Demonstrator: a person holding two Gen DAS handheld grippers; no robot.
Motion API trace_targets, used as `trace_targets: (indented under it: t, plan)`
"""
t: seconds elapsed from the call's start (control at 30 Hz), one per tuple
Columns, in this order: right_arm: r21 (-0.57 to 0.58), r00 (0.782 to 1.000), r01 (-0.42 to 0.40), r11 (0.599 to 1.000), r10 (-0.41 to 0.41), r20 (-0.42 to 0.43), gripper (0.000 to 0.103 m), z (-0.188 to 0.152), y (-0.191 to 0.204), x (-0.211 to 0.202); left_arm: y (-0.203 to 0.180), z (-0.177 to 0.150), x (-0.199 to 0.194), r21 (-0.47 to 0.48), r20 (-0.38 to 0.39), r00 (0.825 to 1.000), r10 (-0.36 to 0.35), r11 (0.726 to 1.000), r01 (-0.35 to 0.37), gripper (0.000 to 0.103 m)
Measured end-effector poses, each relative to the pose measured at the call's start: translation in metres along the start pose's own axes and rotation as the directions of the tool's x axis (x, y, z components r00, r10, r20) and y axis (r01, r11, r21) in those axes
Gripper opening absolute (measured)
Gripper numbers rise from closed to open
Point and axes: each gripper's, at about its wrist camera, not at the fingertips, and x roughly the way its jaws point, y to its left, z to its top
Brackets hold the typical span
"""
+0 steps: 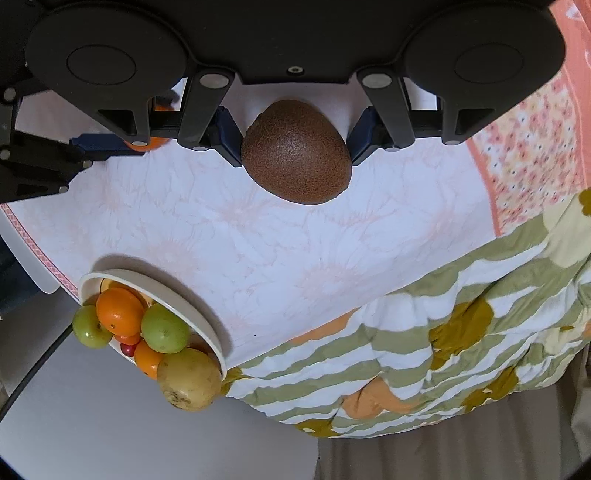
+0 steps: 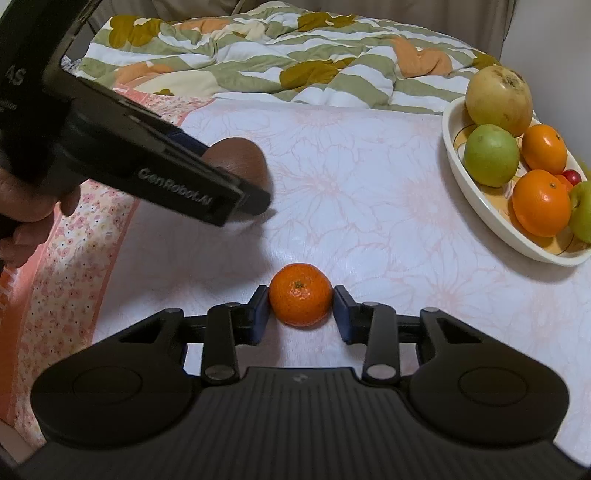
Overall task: Organize fruits
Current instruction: 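Grasp the brown kiwi with the left tool while the right tool grasps the tangerine, then carry the kiwi in the left tool and tangerine in the right tool to the bowl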
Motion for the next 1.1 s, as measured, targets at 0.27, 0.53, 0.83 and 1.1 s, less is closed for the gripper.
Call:
trace_targets:
  t: [0.27, 0.53, 0.83, 1.1]
  plan:
    - [-0.012, 1.000, 0.006, 1.000, -0.005, 0.013, 0.051, 0.000, 0.003, -0.005, 0.000, -0.008, -0.012, -0.017, 0.022, 1.000, 0.007, 1.000, -0.007, 0.065]
    - [-0.010, 0.998, 0.026, 1.000, -0.026, 0.056, 0.051, 0.003, -0.001, -0.028, -0.010, -0.009, -0.041, -0.029, 0.084, 0.996, 0.024, 0.999, -0.021, 0.065]
    - [-0.006, 0.988, 0.019, 1.000, -0.018, 0.150, 0.051, 0.002, -0.033, -0.079, -0.048, 0.001, -0.085, -0.077, 0.182, 0.979, 0.095, 0.994, -0.082, 0.065]
    - [-0.090, 0.976, -0.018, 0.996, 0.037, 0.216, 0.051, -0.001, -0.092, -0.129, -0.108, 0.021, -0.113, -0.190, 0.258, 0.948, 0.188, 0.972, -0.141, 0.065]
